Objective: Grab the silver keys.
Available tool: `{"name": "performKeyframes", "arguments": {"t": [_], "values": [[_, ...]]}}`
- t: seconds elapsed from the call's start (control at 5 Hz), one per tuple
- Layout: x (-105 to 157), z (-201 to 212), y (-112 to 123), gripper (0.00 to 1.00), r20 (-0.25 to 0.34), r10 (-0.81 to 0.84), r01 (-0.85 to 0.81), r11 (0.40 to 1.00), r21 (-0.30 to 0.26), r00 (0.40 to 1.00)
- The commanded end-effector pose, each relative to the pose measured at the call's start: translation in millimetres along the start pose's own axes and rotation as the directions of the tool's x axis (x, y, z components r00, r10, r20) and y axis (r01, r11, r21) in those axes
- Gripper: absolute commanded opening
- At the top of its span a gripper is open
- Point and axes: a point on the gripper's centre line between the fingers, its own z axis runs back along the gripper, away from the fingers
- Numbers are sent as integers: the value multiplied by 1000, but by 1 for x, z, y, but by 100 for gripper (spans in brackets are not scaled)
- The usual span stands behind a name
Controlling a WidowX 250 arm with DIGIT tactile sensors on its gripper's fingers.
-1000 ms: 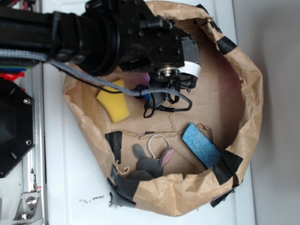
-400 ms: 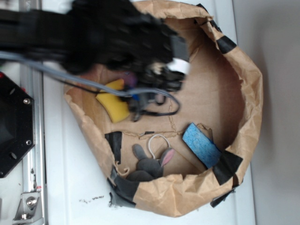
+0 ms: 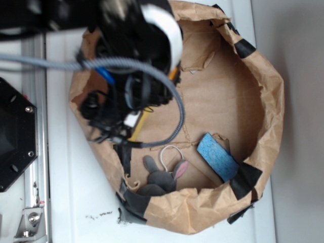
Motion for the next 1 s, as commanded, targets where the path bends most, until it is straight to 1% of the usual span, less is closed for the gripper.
{"name": "performKeyframes", "arguments": {"t": [0.0, 0.2, 0.4, 0.6, 0.8], "values": [[22, 23, 8, 0, 1, 31, -31, 992, 121, 1000], [43, 21, 20, 0, 3, 110, -109, 981, 158, 994], [59, 20, 26, 0, 1, 140, -138, 979, 147, 990], [62, 17, 26, 0, -3, 142, -140, 980, 138, 990], [63, 14, 24, 0, 5, 129, -129, 982, 136, 992]]}}
